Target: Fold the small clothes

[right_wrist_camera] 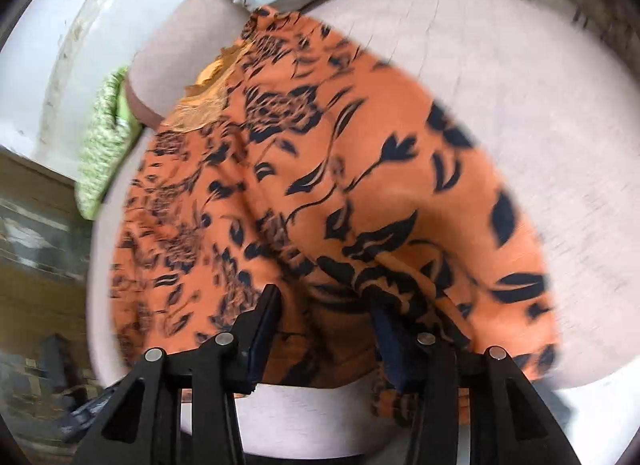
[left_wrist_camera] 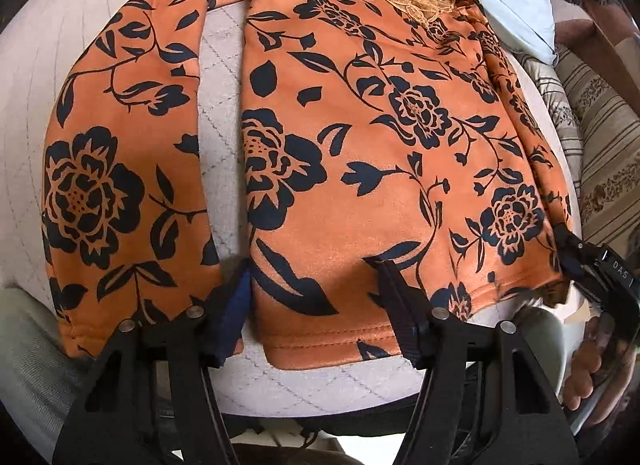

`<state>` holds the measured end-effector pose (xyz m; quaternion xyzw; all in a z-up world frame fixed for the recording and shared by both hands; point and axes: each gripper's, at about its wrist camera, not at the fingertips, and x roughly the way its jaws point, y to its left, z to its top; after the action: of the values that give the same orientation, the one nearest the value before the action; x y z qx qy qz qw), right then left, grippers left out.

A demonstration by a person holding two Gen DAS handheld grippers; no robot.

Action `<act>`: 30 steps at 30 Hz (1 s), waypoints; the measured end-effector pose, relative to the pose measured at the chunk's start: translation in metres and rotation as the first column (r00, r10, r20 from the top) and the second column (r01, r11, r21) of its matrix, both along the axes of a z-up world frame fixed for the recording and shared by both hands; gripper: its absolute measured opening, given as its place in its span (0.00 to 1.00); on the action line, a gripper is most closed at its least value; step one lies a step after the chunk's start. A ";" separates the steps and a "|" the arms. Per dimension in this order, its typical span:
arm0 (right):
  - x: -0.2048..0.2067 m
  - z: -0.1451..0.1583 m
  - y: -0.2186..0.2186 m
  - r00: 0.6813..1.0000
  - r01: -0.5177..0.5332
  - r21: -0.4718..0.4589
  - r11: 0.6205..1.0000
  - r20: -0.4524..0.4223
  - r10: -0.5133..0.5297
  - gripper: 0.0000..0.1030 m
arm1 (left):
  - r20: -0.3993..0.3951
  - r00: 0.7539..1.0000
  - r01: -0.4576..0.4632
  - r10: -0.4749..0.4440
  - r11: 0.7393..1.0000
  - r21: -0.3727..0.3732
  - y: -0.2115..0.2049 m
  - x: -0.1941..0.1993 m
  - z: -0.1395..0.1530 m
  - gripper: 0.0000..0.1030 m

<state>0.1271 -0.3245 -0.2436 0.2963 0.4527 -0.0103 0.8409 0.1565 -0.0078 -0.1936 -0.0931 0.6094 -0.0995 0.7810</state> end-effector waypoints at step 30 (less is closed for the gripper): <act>-0.014 -0.003 -0.037 0.985 0.130 -0.185 0.974 -0.087 -0.148 0.44 | 0.045 0.999 0.013 -0.018 0.994 0.106 0.019 -0.025 0.007 0.34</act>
<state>0.1136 -0.3615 -0.2467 0.2497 0.4697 -0.1245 0.8376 0.1317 0.0107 -0.1869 -0.0444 0.5965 -0.0752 0.7978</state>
